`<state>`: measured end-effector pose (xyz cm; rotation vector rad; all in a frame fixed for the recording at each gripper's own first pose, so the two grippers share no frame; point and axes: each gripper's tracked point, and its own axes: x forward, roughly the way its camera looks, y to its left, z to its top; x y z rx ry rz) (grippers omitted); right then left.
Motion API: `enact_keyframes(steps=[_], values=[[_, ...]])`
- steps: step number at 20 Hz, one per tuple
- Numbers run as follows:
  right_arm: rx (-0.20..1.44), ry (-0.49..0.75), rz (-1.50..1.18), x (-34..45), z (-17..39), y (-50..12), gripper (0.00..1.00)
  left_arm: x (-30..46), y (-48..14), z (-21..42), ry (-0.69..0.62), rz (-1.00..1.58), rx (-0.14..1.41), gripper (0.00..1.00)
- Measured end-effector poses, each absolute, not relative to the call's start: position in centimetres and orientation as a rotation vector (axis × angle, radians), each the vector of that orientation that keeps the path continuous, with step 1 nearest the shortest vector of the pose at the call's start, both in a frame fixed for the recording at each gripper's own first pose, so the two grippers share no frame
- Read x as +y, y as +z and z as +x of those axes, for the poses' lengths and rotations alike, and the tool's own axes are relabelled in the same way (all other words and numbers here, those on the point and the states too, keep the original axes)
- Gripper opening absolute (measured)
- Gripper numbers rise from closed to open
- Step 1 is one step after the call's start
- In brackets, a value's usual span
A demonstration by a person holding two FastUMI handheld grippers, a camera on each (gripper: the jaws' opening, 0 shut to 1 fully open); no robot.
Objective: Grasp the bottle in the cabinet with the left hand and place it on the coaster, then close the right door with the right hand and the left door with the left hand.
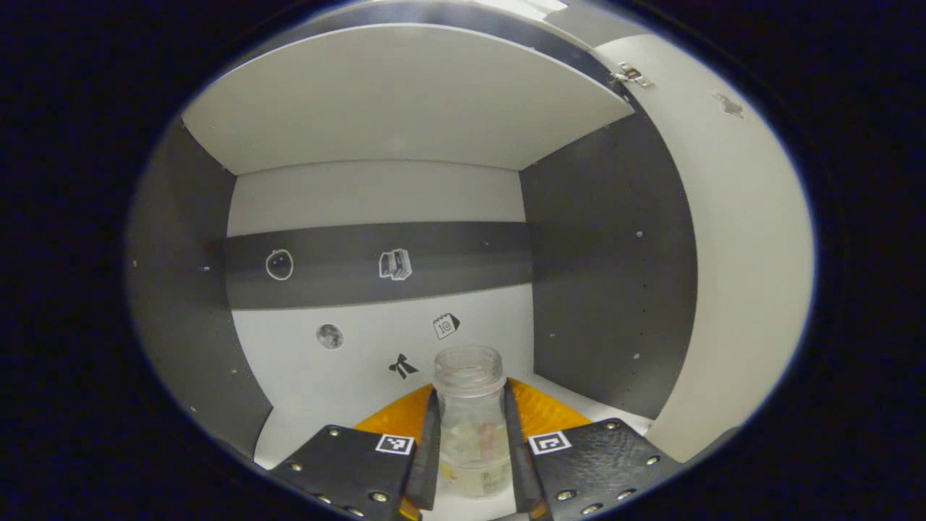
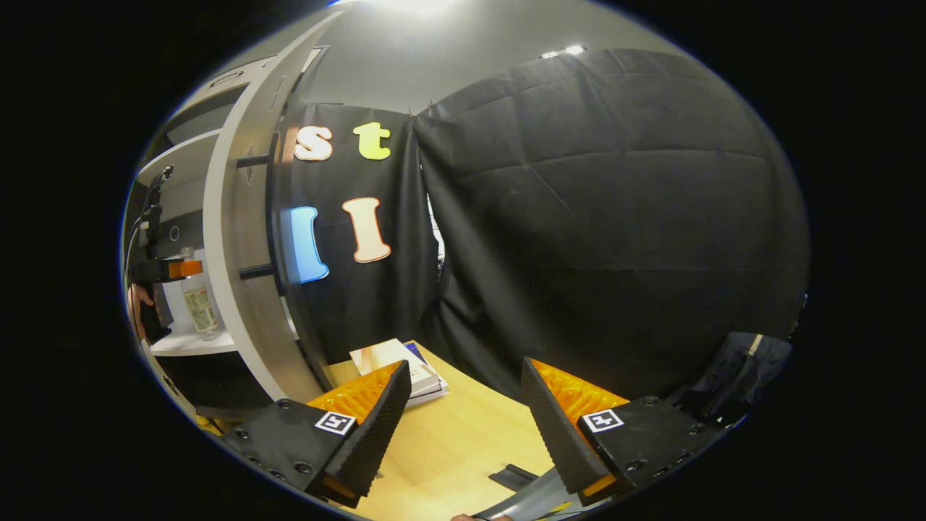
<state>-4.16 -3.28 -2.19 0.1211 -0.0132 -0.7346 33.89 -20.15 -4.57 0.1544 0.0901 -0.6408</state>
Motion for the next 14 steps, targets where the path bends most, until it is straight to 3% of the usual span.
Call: enact_keyframes(steps=[1, 2, 3, 4, 5, 7, 8, 10, 11, 13, 14], values=[[-0.009, -0.744, 0.116, -3.7, -4.3, -2.4, 0.98, -19.9, -4.4, 33.6, -0.633, 0.176, 0.087, 0.42], [-0.007, -0.742, 0.119, -3.8, -4.1, -2.4, 0.98, -20.1, -4.0, 33.1, -0.643, 0.179, 0.08, 0.35], [-0.005, -0.731, 0.124, -3.8, -3.7, -2.5, 0.98, -20.4, -3.5, 32.3, -0.66, 0.165, 0.079, 0.42], [-0.003, -0.724, 0.121, -4.0, -3.3, -2.4, 0.98, -20.3, -3.0, 31.6, -0.675, 0.149, 0.077, 0.34], [-0.003, -0.729, 0.11, -4.7, -3.3, -2.2, 0.98, -20.2, -2.3, 30.7, -0.687, 0.141, 0.071, 0.42], [-0.016, -0.757, 0.105, -6.7, -3.4, -1.5, 0.98, -19.8, -0.5, 28.4, -0.715, 0.134, 0.047, 0.34], [-0.035, -0.756, 0.121, -7.3, -3.0, -0.9, 0.98, -19.5, 0.5, 27.2, -0.724, 0.126, 0.032, 0.51], [-0.06, -0.731, 0.155, -8.5, -1.4, -0.2, 0.92, -18.8, 1.8, 24.8, -0.735, 0.109, 0.018, 0.5], [-0.063, -0.714, 0.164, -9.2, -0.4, -0.3, 0.98, -18.5, 2.4, 23.6, -0.739, 0.102, 0.011, 0.34], [-0.036, -0.69, 0.163, -10.9, 1.7, -0.7, 0.98, -17.5, 3.7, 22.1, -0.742, 0.079, -0.014, 0.5], [-0.03, -0.68, 0.169, -11.6, 2.5, -0.7, 0.98, -16.7, 4.1, 21.4, -0.73, 0.076, -0.028, 0.5]])
